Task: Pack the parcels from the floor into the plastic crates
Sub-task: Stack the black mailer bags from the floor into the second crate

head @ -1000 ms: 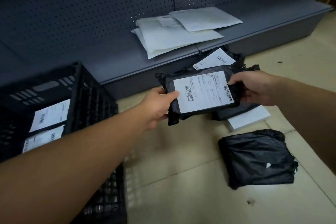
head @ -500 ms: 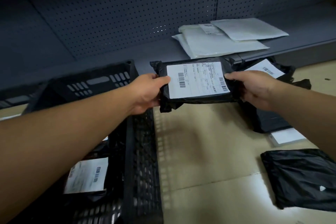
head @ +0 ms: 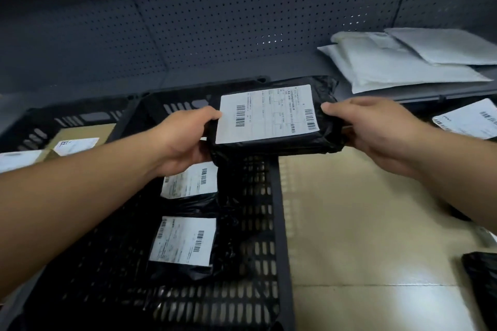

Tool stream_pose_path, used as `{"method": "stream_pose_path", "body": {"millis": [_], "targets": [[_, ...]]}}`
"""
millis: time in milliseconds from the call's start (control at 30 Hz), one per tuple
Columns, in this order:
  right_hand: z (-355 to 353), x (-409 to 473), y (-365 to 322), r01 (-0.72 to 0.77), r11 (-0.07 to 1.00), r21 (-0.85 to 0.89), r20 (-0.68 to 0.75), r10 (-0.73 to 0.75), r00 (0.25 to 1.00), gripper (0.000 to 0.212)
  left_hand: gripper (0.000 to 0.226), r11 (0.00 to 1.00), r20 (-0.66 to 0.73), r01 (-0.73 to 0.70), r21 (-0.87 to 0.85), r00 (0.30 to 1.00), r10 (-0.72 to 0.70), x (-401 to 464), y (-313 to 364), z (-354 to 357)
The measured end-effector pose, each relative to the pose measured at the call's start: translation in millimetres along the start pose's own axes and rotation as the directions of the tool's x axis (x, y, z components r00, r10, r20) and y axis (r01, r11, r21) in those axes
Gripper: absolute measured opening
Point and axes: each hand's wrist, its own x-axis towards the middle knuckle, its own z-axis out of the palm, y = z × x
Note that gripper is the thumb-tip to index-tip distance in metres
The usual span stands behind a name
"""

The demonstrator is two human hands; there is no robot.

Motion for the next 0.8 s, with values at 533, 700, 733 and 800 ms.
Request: {"method": "stream_pose_path", "body": {"millis": [533, 700, 733, 800], "targets": [[118.5, -14.9, -12.4, 0.128, 0.752, -0.647, 0.195, 0.001, 0.981, 0.032, 0.042, 0.97, -0.144, 0.238, 0.048, 0.963, -0.23, -3.6, -53.5, -110.2], [149.5, -13.9, -6.8, 0.2, 0.47, -0.86, 0.295, 0.137, 0.946, 0.032, 0.032, 0.942, -0.183, 0.324, 0.086, 0.935, -0.305, -5.2, -79.2, -122.3], [156.1, -13.4, -4.9, 0.205, 0.433, -0.878, 0.304, 0.174, 0.937, 0.032, 0.033, 0.934, -0.194, 0.346, 0.094, 0.926, -0.323, -5.3, -83.8, -123.8], [167.6, -12.8, -0.3, 0.212, 0.386, -0.898, 0.318, 0.235, 0.919, 0.031, 0.032, 0.911, -0.208, 0.394, 0.126, 0.908, -0.364, -6.2, -91.3, -125.4]]}}
